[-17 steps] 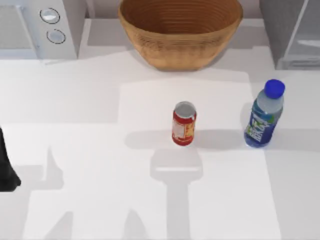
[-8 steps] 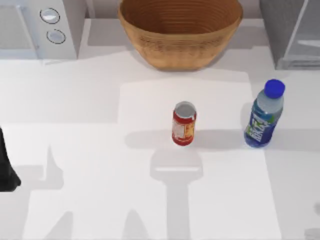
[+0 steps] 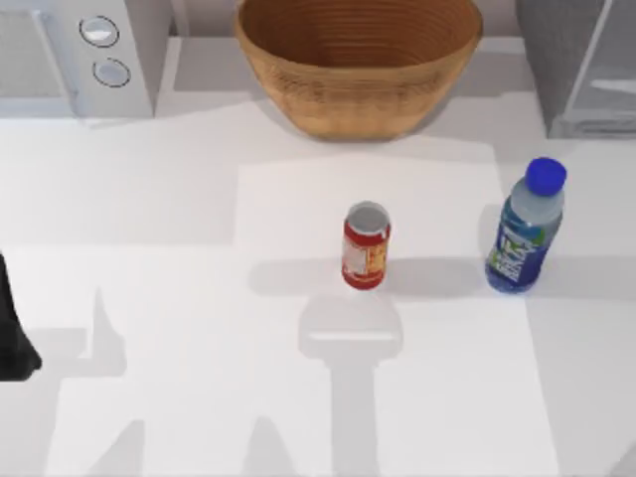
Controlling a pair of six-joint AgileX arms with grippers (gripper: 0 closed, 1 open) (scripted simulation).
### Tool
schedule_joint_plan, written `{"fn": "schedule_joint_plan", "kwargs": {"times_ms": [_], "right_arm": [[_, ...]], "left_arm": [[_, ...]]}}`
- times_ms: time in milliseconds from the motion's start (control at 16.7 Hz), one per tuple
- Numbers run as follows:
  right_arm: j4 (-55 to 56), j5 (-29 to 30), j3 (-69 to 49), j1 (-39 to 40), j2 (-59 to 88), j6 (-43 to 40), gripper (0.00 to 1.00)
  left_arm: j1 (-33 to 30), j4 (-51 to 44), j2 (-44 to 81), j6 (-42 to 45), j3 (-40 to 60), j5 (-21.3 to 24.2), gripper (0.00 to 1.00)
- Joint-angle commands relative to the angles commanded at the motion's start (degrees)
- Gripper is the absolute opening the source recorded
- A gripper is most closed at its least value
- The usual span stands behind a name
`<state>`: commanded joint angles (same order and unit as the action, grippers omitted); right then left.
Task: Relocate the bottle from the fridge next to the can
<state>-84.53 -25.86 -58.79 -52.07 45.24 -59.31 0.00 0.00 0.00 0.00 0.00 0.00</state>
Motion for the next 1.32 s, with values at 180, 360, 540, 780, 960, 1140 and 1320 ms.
{"fn": "schedule_joint_plan", "kwargs": {"times_ms": [180,360,540,780,960,1140,1320], "right_arm": [[-0.4,-7.5,-4.9,-14.4,16.6,-16.0,1.0],[-0.7,-14.6,-9.4,-27.9,31.9,-30.9,1.0],[-0.7,-20.8,-13.3,-39.1,44.9,-43.6,1.0],[-0.6,-26.6,-16.8,-49.2,56.3,-55.2,1.0],[-0.6,-28.2,-17.7,-51.7,59.1,-58.1,1.0],[-0.6,-28.2,-17.7,-51.7,59.1,-58.1,1.0],[0.1,-28.0,-17.5,-51.0,59.0,-57.3,1.0]], "left_arm": [[0.0,0.0,0.0,0.0,0.0,0.0,1.0],[0.0,0.0,0.0,0.0,0.0,0.0,1.0],[0.0,0.0,0.0,0.0,0.0,0.0,1.0],[0.0,0.0,0.0,0.0,0.0,0.0,1.0],[0.0,0.0,0.0,0.0,0.0,0.0,1.0],[0.0,0.0,0.0,0.0,0.0,0.0,1.0],[0.0,0.0,0.0,0.0,0.0,0.0,1.0]]}}
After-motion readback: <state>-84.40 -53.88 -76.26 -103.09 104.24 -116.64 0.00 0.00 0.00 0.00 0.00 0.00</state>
